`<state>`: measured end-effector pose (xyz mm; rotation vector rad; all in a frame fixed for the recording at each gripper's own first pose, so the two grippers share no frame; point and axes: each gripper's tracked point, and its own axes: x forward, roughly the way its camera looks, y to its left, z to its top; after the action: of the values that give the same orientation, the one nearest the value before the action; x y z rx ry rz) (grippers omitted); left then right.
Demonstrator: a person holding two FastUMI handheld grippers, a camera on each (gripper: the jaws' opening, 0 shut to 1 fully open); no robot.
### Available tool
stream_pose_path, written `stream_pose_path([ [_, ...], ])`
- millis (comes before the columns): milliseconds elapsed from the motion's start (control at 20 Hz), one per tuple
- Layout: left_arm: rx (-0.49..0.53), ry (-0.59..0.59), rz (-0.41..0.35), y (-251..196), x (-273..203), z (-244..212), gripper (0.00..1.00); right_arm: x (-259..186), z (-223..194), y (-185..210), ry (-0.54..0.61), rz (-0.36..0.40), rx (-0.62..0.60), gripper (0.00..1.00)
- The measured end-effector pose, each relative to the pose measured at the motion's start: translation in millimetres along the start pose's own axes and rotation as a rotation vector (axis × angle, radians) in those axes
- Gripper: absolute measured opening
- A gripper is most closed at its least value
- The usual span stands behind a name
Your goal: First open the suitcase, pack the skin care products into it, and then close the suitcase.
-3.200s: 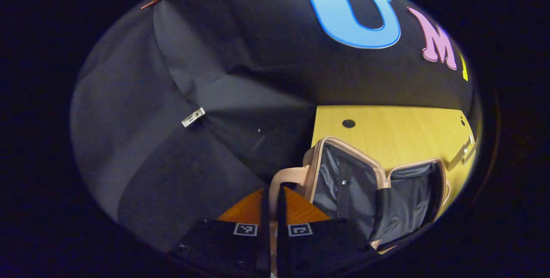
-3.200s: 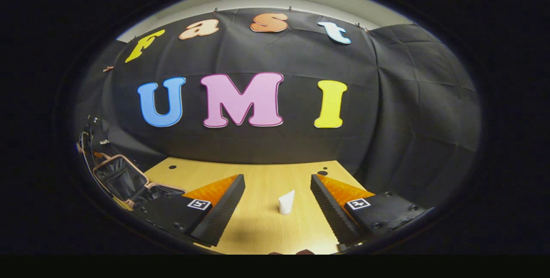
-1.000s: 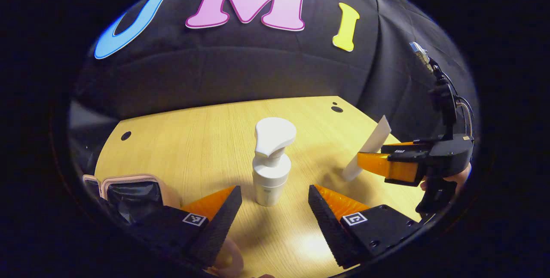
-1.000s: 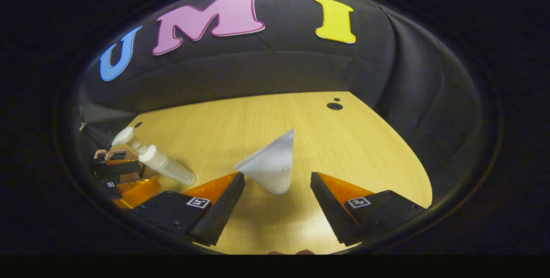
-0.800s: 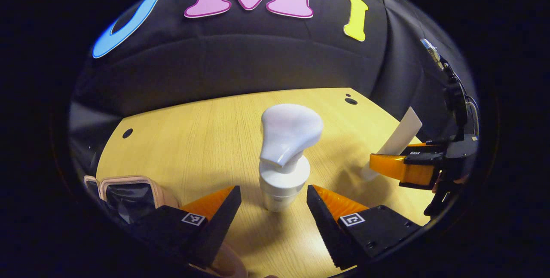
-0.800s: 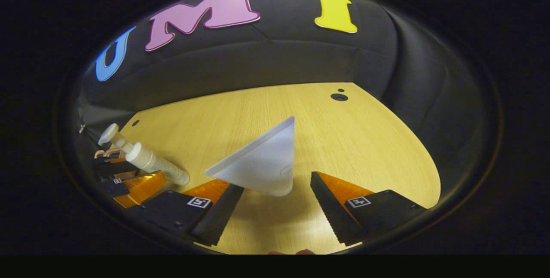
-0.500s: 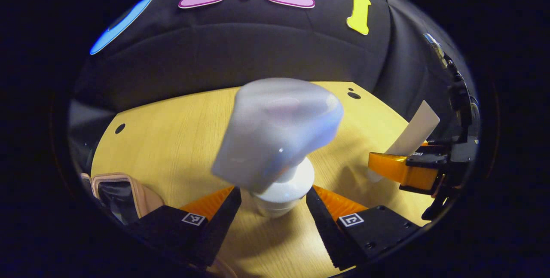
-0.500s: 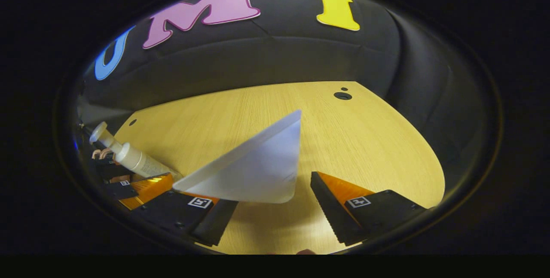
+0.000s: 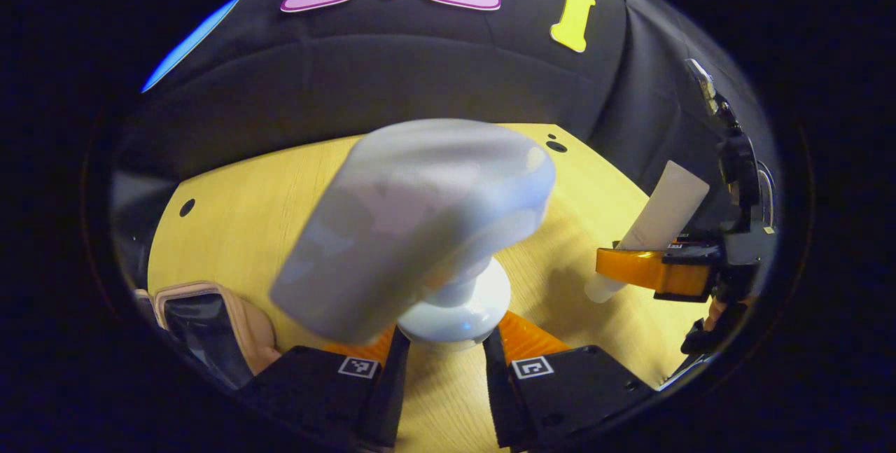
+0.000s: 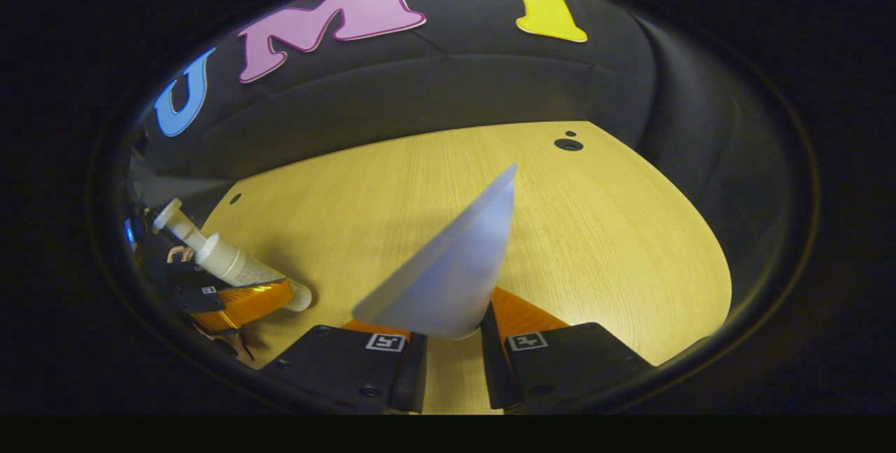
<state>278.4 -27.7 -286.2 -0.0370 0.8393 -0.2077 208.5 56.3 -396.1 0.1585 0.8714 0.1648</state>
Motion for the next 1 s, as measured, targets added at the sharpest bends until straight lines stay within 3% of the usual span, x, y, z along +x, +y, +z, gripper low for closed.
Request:
stream_pose_path([
  [250,-0.05,0.03,-0.063,24.2,-113.8,4.5,0.54,-55.2,23.7,48.3,-0.053,0.091,-0.039,0.38],
  [300,-0.046,0.054,-0.075,34.5,-136.8,-1.9,0.51,-65.1,26.3,60.6,-0.064,0.111,-0.048,0.38],
  [450,-0.065,0.182,-0.057,86.8,-174.4,-29.6,0.54,-89.4,26.0,103.6,-0.085,0.181,-0.071,0.38],
  [700,-0.129,0.521,0.033,152.1,-156.5,-97.2,0.54,-114.7,5.5,160.7,-0.084,0.261,-0.093,0.38],
  [850,-0.199,0.71,0.019,144.5,-139.5,-140.1,0.55,-125.3,-6.3,177.2,-0.078,0.276,-0.102,0.38],
  [1000,-0.155,0.855,0.045,143.9,-124.7,-174.2,0.55,-134.6,-11.5,184.8,-0.08,0.272,-0.111,0.38],
])
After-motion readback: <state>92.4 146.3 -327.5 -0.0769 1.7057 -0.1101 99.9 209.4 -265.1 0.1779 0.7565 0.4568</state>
